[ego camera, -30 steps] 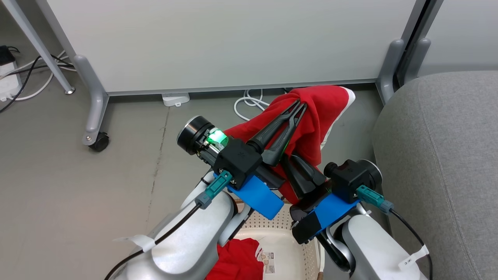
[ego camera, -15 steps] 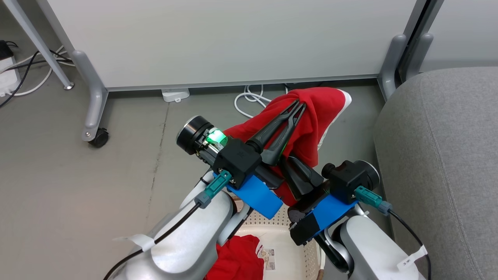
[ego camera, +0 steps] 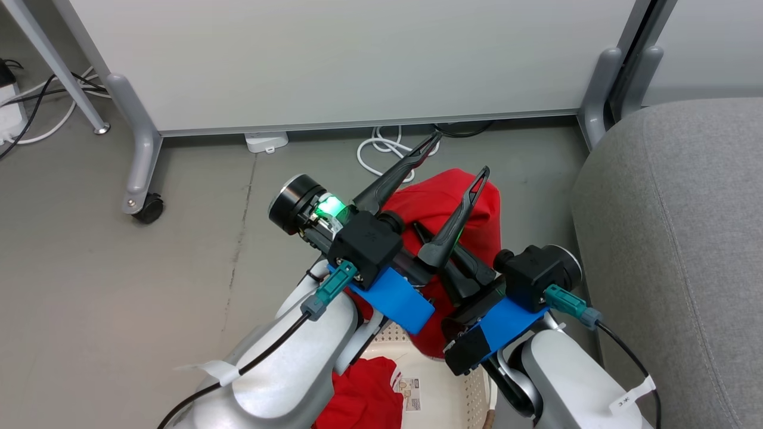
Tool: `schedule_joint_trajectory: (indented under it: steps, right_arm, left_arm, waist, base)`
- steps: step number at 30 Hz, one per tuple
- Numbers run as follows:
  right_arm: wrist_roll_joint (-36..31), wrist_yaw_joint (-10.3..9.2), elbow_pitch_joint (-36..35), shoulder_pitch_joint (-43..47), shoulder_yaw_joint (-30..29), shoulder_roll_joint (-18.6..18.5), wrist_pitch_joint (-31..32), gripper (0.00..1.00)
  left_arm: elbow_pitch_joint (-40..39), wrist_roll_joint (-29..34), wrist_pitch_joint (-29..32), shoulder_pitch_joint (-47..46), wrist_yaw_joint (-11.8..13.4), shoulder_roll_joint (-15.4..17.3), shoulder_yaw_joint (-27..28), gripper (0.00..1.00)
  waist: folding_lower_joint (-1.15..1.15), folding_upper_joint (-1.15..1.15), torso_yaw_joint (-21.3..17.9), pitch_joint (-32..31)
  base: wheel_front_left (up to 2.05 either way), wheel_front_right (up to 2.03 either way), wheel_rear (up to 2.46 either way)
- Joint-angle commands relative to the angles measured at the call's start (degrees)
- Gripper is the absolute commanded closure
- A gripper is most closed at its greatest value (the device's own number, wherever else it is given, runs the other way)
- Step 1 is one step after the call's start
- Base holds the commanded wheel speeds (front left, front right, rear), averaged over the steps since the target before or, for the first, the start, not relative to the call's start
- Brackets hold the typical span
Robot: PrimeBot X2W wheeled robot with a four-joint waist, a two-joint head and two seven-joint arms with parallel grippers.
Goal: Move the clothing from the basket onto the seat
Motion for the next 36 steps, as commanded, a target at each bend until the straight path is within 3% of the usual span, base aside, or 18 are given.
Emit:
schedule_joint_trajectory:
  steps: [1,10,27,36]
  right_arm:
    - [-0.37,0.03,-0.16,-0.12,-0.32,-0.01,-0.22,1.0]
    - [-2.38,0.03,-0.94,1.02,-5.25,-0.03,-0.22,1.0]
    - [-7.58,0.03,-8.08,4.11,-23.13,-0.18,-0.22,1.0]
    - [-7.77,0.03,-11.83,7.14,-29.63,-0.06,-0.23,1.0]
  left_arm:
    - [-0.13,0.28,-0.28,-0.25,0.3,0.15,0.24,0.0]
    - [-0.14,0.69,-0.23,0.73,-0.12,0.99,-0.44,0.0]
    - [1.08,2.56,0.95,-1.27,-2.21,2.02,-4.94,0.0]
    - [1.99,2.66,0.93,-1.84,-2.75,1.84,-6.4,0.0]
  waist:
    - [0.0,0.0,-0.11,0.14]
    - [0.0,0.0,-4.06,3.05]
    - [0.0,0.0,-20.93,10.75]
    - [0.0,0.0,-23.28,11.8]
  base:
    - [0.0,0.0,0.0]
    - [0.0,0.0,0.0]
    - [0.0,0.0,0.0]
    - [0.0,0.0,0.0]
